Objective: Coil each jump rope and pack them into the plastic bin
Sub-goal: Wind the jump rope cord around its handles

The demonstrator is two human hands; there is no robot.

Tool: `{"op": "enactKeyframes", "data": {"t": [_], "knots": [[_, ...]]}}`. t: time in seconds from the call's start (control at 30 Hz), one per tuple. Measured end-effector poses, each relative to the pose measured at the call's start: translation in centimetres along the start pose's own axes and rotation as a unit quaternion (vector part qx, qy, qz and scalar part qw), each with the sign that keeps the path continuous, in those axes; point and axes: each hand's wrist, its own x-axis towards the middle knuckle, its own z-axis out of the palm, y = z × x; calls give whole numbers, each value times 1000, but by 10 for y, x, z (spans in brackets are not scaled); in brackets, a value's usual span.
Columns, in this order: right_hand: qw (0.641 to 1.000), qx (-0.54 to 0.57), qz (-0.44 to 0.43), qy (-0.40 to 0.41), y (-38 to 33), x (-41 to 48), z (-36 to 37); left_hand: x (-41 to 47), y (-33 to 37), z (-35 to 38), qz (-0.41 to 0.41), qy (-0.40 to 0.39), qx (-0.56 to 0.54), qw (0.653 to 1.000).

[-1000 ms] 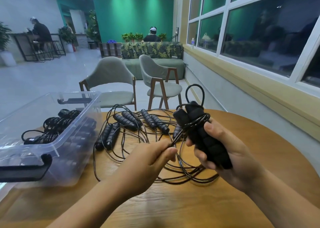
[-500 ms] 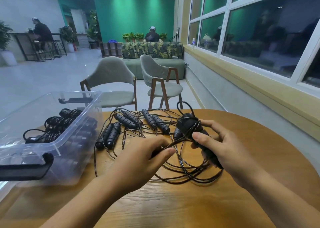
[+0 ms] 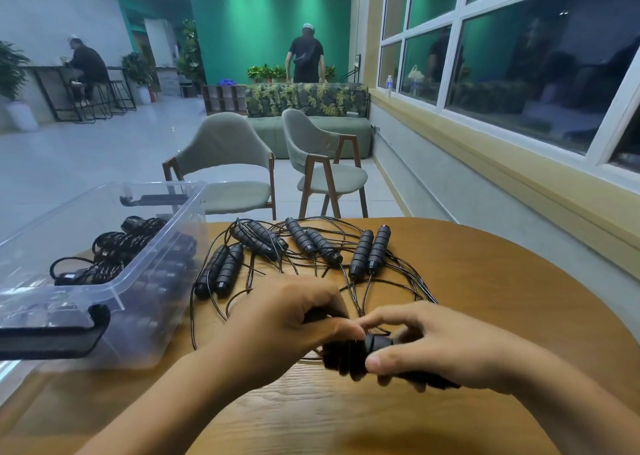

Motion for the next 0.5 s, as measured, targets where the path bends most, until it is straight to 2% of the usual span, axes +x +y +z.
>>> {"op": "enactKeyframes", "data": {"t": [0.17,0.3,0.4,0.5], "knots": [[993,30,-20,-115,-4,-5,2,2,4,-1,-2,-43,-72,996],[983,76,-55,-159,-5,-9,1,2,3,-5,-26,-67,-182,981],[972,115,-86,-188,-5,-10,2,3,6,-4,-33,-47,-213,975],[963,154,-105,-197,-2,-8,4,4,5,2,-21,3,-184,983]]}}
